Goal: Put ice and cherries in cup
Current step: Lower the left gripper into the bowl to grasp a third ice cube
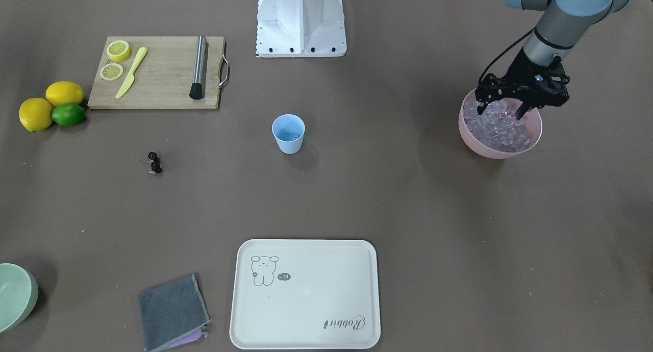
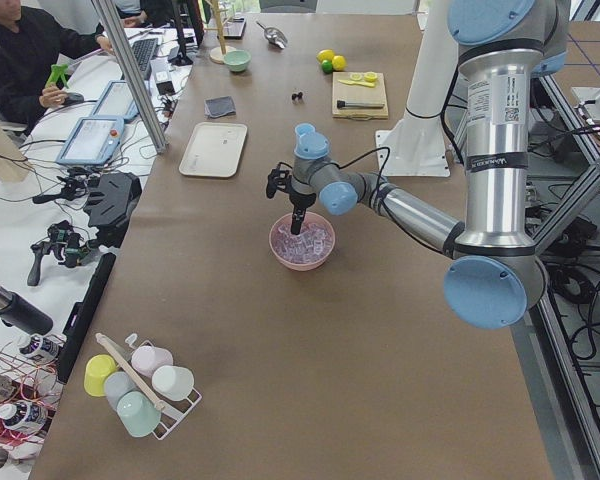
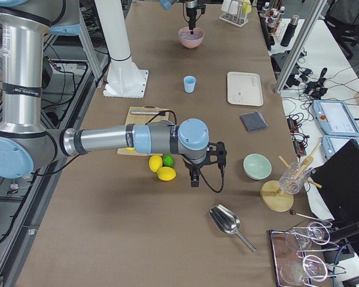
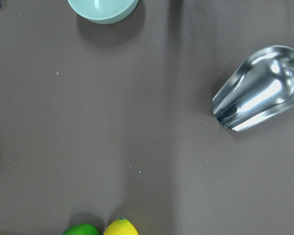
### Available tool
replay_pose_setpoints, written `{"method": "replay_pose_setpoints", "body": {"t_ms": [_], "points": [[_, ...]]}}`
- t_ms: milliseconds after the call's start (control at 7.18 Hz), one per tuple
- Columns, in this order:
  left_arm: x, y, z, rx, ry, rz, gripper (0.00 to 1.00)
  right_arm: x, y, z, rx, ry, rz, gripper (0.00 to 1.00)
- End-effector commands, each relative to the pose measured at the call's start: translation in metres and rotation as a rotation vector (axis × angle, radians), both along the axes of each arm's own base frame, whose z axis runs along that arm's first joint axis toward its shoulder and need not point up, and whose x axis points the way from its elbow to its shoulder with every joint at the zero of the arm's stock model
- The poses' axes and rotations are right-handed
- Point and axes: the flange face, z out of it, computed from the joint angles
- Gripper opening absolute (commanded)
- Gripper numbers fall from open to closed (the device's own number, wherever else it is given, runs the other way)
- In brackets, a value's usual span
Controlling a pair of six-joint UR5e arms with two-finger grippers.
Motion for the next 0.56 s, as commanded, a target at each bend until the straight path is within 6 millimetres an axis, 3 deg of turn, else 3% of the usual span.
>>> {"method": "replay_pose_setpoints", "body": {"t_ms": [0, 418], "points": [[0.013, 0.006, 0.008, -0.014, -0.01, 0.025, 0.97, 0.0, -0.003, -0.002, 0.006, 0.005, -0.001, 1.0], [0.034, 0.002, 0.041, 0.001, 0.001, 0.05, 0.97, 0.001, -0.003, -0.004, 0.011, 0.006, 0.0, 1.0]]}}
